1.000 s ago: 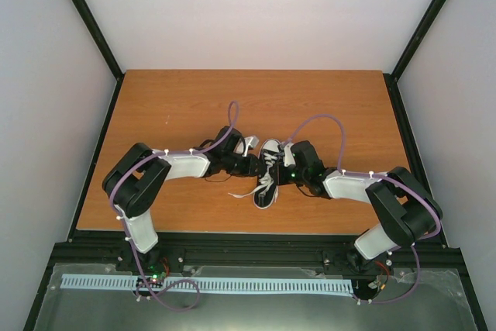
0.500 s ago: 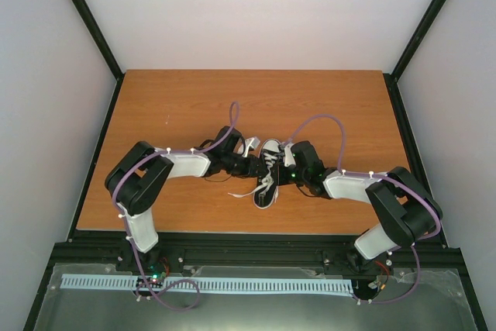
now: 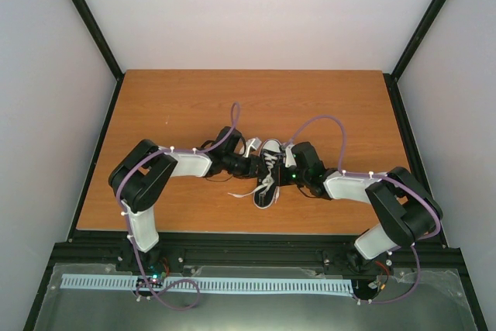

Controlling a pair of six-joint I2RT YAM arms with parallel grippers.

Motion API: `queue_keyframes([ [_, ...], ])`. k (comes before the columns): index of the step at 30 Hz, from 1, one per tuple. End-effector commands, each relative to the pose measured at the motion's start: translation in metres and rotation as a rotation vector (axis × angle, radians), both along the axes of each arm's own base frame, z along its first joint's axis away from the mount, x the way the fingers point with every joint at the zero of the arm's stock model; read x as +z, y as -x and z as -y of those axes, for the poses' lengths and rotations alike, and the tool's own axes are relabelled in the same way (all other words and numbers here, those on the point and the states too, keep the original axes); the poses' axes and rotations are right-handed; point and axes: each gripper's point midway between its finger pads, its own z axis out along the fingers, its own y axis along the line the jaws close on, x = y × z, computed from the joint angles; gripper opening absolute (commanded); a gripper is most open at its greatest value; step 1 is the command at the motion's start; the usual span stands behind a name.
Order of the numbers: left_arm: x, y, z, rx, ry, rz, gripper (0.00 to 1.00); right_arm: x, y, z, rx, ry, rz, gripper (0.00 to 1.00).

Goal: Tie the shoes

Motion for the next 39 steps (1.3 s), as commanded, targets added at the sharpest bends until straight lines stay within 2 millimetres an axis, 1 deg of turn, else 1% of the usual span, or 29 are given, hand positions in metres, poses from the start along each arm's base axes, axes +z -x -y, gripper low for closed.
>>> queue_keyframes([
  [1,0.013,-0.013,0.004,0.031,0.034,0.064,0.01,0.009,0.001,-0.003,0.006,-0.023,0.027,0.03],
  [5,0.012,-0.017,-0.005,0.088,-0.005,0.076,0.01,0.011,0.001,0.007,-0.018,0.021,0.034,0.04],
  [7,0.010,-0.018,-0.007,0.105,-0.014,0.068,0.01,0.014,0.002,0.014,-0.030,0.053,0.049,0.08],
  [13,0.008,-0.019,-0.009,0.123,-0.022,0.056,0.01,0.028,0.012,0.031,-0.034,0.104,0.097,0.28],
  [15,0.008,-0.018,-0.009,0.123,-0.020,0.056,0.01,0.033,0.015,0.034,-0.026,0.104,0.115,0.32],
  [18,0.010,-0.019,-0.009,0.130,-0.019,0.059,0.01,0.038,0.020,0.035,-0.009,0.099,0.132,0.37],
  [24,0.013,-0.017,-0.010,0.118,-0.021,0.064,0.01,0.059,0.029,0.018,0.112,0.085,0.228,0.47],
  [28,0.014,-0.016,-0.009,0.115,-0.020,0.063,0.01,0.067,0.032,0.003,0.200,0.132,0.285,0.49],
  [36,0.016,-0.017,-0.008,0.111,-0.017,0.061,0.01,0.061,0.030,-0.028,0.301,0.210,0.324,0.48],
  [39,0.017,-0.018,-0.008,0.112,-0.018,0.063,0.01,0.055,0.030,-0.035,0.316,0.240,0.326,0.47],
])
